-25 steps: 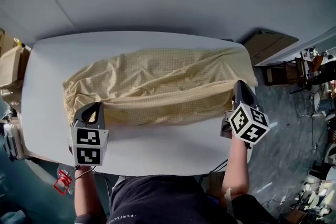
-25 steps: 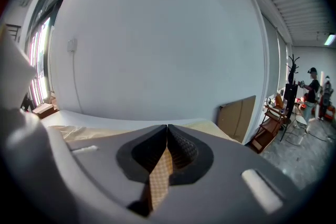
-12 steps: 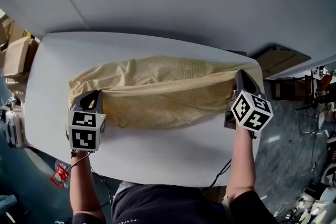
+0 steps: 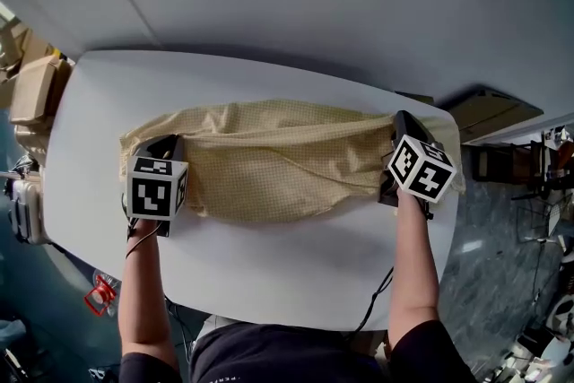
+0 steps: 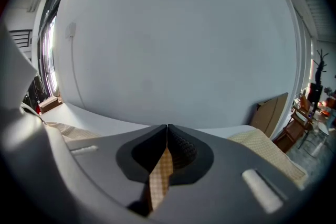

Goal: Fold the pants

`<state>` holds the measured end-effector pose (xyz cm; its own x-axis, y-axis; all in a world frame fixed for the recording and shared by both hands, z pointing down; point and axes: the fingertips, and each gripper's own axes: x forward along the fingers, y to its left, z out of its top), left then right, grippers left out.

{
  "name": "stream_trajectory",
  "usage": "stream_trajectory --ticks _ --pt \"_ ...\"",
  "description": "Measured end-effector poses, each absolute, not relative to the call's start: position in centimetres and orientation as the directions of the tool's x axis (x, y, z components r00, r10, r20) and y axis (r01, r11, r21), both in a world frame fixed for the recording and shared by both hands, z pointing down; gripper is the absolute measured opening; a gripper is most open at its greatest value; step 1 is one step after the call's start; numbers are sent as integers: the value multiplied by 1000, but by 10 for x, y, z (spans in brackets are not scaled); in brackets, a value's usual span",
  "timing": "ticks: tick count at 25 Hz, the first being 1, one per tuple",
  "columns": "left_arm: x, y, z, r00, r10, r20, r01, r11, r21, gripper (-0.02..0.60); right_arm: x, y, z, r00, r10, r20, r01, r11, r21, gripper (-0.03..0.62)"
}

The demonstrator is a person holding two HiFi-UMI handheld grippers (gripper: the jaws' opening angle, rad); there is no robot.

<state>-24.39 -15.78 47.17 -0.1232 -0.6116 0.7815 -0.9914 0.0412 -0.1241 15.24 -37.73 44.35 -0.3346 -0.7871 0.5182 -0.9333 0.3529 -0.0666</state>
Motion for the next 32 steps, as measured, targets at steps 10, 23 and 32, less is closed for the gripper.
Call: stream_trajectory --ticks 10,23,32 --pt "-249 -167 484 -130 -599 790 -991 73 -108 35 147 -391 485 -376 -716 588 -916 384 -118 6" --pt "-257 -169 441 -156 -676 720 -988 116 -105 57 148 -388 442 -441 -742 505 -892 423 -157 48" --pt "-236 -119 436 -148 -638 756 -985 25 -172 64 95 -323 432 -599 -644 477 -781 602 -167 46"
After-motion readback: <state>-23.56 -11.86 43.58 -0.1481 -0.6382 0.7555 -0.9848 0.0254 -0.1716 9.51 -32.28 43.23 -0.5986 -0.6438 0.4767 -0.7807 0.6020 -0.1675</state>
